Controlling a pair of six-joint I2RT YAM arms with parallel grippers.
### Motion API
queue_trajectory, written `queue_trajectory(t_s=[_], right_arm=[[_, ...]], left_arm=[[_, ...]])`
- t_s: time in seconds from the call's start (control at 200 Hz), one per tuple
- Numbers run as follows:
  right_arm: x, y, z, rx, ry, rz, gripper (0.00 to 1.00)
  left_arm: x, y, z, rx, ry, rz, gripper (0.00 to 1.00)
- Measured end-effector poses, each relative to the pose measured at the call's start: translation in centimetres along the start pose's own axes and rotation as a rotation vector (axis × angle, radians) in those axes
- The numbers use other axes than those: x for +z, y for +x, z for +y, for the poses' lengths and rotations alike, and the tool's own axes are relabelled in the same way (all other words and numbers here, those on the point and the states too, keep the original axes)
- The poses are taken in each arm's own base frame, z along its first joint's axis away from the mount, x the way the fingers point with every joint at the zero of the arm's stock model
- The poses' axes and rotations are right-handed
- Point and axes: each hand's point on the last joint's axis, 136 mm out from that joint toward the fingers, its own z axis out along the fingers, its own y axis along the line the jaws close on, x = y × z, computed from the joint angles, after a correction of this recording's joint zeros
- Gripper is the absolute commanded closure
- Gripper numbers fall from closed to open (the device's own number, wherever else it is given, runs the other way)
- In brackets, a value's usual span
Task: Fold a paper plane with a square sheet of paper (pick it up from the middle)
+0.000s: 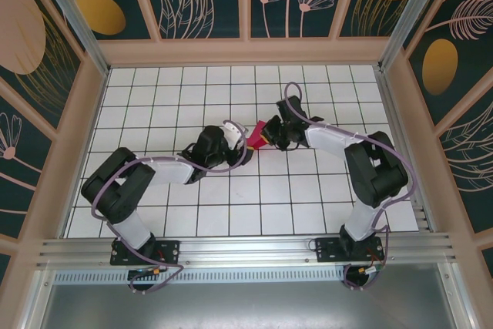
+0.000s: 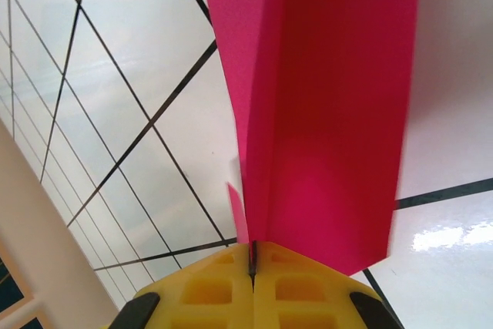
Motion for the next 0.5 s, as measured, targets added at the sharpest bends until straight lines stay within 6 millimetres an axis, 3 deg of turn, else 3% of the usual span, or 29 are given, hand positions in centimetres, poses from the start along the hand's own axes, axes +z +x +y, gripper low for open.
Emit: queue_trajectory(t_s=[0.12, 0.325, 0.5], right_arm=[[0.2, 0.1, -0.3, 0.021, 0.026, 0.008, 1.0], [0.4, 0.4, -0.7, 0.031, 0.048, 0.022, 1.0], [0.4, 0.6, -1.1, 0.036, 0.063, 0.032, 1.0]], left_arm=[[0.7, 0.3, -0.2, 0.044, 0.021, -0.006, 0.48], [1.9, 2.9, -0.1, 0.069, 0.034, 0.057, 0.54], [2.2, 2.3, -0.4, 0.077, 0.055, 0.044, 0.51]])
